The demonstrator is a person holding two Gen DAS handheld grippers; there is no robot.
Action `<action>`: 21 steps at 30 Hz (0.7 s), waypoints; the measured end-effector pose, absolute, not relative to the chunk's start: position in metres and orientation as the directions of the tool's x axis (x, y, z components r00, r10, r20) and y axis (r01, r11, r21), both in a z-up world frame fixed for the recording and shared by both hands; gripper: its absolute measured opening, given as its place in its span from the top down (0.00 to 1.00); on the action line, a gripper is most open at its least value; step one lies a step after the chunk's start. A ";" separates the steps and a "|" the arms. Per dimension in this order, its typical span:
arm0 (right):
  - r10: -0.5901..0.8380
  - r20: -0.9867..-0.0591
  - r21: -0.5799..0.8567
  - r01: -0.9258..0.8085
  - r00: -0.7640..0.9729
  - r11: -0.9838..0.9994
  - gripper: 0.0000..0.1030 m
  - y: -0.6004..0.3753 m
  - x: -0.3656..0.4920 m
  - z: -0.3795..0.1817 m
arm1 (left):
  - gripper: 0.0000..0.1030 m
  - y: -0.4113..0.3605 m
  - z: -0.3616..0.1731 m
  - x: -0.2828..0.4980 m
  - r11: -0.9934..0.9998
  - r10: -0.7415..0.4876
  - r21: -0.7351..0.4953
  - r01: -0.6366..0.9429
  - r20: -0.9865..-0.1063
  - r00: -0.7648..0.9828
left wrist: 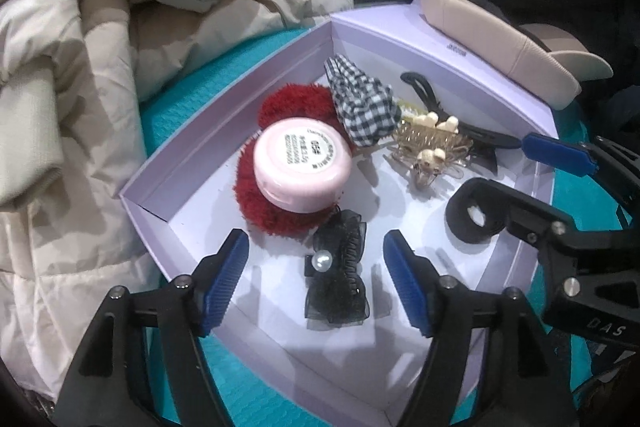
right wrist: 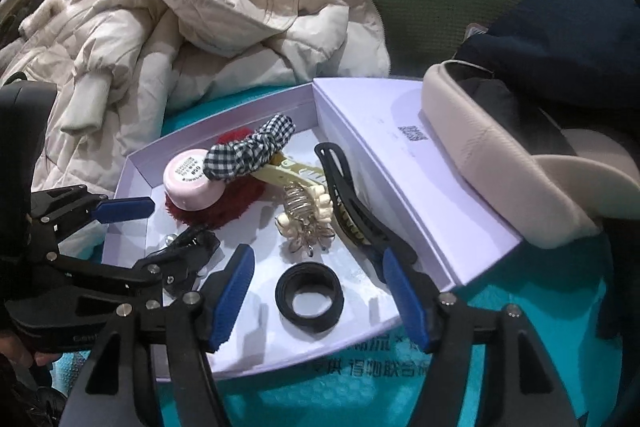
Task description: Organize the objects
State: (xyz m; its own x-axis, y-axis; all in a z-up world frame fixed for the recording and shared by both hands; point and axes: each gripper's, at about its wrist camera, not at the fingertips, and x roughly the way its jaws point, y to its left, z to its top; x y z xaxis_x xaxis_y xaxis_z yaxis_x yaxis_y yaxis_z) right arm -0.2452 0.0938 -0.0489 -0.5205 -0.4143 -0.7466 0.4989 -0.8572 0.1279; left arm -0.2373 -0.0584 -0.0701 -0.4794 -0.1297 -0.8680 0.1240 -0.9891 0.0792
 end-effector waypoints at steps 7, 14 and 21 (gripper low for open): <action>-0.371 -0.753 0.101 0.462 -0.543 -0.881 0.34 0.105 -0.233 -0.029 | 0.32 -0.058 -0.045 -0.229 -0.989 -0.130 0.073 0.131 -0.854 -0.505; -0.343 -0.735 0.061 0.447 -0.585 -0.892 0.34 0.110 -0.215 -0.002 | 0.32 -0.056 -0.016 -0.216 -0.988 -0.137 0.075 0.135 -0.828 -0.544; -0.306 -0.720 0.014 0.428 -0.623 -0.904 0.34 0.112 -0.194 0.027 | 0.22 -0.052 0.019 -0.194 -0.986 -0.150 0.077 0.145 -0.782 -0.605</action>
State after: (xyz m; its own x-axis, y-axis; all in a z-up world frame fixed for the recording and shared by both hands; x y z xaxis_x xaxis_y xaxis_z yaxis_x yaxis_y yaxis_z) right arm -0.1944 0.1124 0.0266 -0.6233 -0.3063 -0.7195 0.4281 -0.9036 0.0138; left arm -0.1941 -0.0521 0.0188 -0.6048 -0.1499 -0.7821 0.1450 -0.9864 0.0769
